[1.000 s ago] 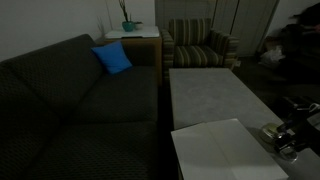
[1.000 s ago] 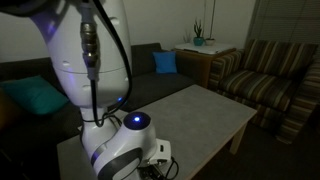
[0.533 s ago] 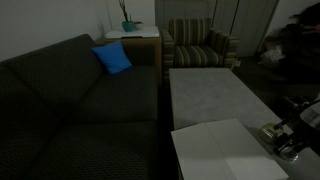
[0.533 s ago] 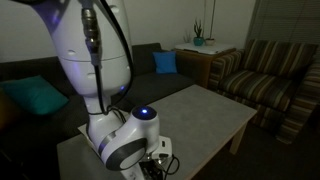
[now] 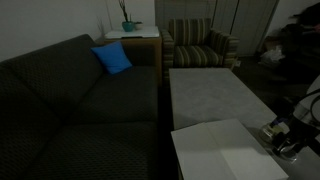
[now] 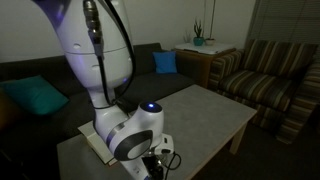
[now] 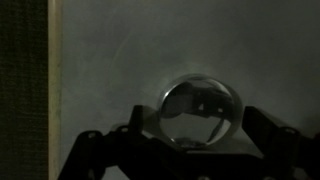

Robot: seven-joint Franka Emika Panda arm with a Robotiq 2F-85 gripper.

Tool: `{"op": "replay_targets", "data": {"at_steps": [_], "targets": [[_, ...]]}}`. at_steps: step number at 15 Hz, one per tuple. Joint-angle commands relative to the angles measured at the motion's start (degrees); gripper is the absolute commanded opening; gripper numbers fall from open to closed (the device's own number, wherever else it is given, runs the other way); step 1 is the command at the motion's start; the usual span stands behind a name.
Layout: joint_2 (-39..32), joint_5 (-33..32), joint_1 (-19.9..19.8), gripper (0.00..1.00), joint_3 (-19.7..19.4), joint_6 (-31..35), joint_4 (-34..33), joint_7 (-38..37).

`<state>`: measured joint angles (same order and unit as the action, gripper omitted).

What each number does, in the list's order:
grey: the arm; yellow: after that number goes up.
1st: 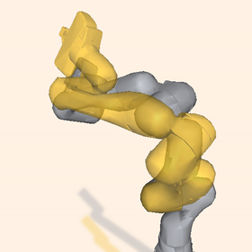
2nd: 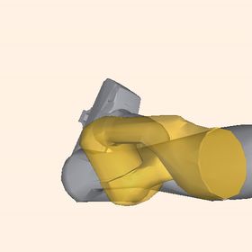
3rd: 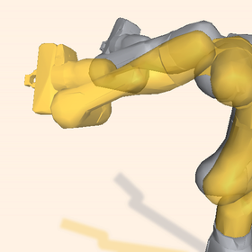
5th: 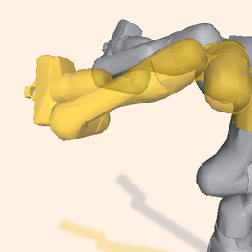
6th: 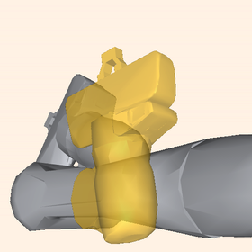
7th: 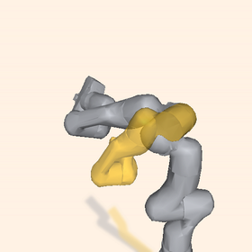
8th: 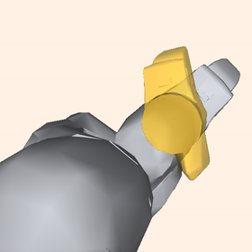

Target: Close the candle tin

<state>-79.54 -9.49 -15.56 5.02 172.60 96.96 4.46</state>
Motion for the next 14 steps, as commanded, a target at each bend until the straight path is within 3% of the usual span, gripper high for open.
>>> {"op": "replay_targets", "data": {"at_steps": [1, 2, 4, 7, 8, 14], "targets": [[-2.57, 2.15, 1.73, 1.0, -0.15, -2.95, -2.1, 1.81], [-2.68, 2.27, 1.97, 0.75, -0.35, -3.21, -2.34, 1.69], [-2.61, 2.43, 2.44, 0.69, -0.83, -3.82, -2.62, 1.66], [-2.11, 2.69, 3.15, 0.48, -1.71, -4.83, -2.63, 1.57], [-2.06, 2.82, 3.37, 0.44, -1.77, -5.21, -2.7, 1.52], [-0.97, 3.67, 7.81, 0.44, -4.64, -6.04, -2.14, -1.09]]}}
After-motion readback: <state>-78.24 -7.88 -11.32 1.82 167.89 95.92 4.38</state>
